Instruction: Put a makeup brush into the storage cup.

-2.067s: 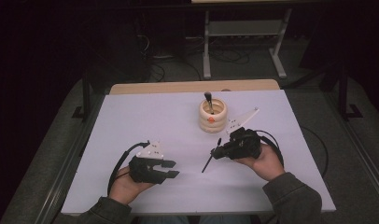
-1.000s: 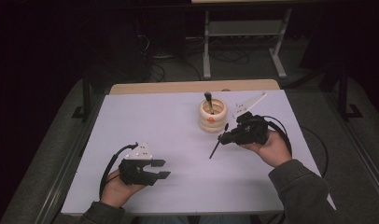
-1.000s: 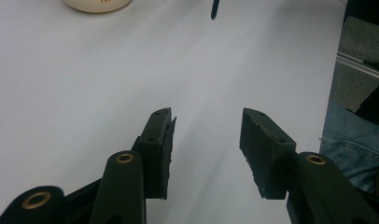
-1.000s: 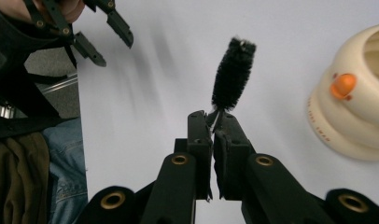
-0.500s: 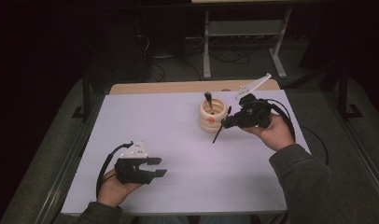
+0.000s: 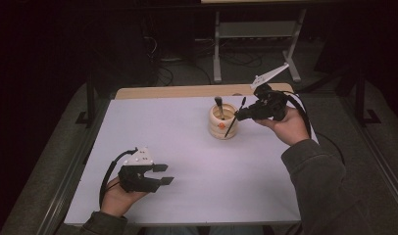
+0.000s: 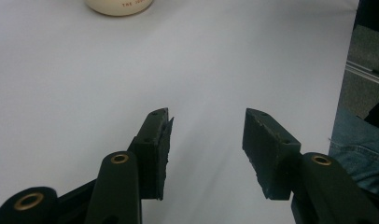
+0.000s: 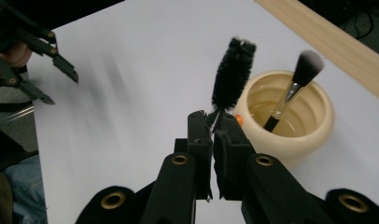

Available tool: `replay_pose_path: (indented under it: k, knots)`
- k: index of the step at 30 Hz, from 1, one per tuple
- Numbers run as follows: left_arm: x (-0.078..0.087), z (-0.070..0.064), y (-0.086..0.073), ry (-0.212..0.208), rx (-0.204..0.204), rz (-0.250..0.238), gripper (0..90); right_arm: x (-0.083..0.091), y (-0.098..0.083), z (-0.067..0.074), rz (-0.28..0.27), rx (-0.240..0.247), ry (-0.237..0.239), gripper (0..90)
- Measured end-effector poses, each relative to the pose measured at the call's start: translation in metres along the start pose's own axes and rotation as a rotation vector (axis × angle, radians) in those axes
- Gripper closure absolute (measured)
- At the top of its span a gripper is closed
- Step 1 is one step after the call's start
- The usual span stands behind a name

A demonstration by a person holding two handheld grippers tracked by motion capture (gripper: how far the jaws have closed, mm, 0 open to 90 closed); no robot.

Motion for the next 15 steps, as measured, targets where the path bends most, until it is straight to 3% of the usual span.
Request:
replay_pose_path:
  k: [12, 15]
  knots:
    - [0.002, 0.001, -0.001, 0.004, -0.004, -0.007, 50.0, 0.012, 0.018, -0.014, -0.012, -0.059, -0.042, 84.6]
    - [0.002, 0.001, -0.001, 0.003, -0.004, -0.009, 49.6, 0.015, 0.024, -0.02, -0.037, -0.067, -0.063, 84.6]
Point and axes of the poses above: each handheld gripper's, and its own axes: x roughly backward along the jaws, y roughly out of its top, z roughly to its left, the point moved 3 cm from there along -x, roughly forward along the jaws, and after that the axes turned 11 degrees about z, right-handed, at the moved point
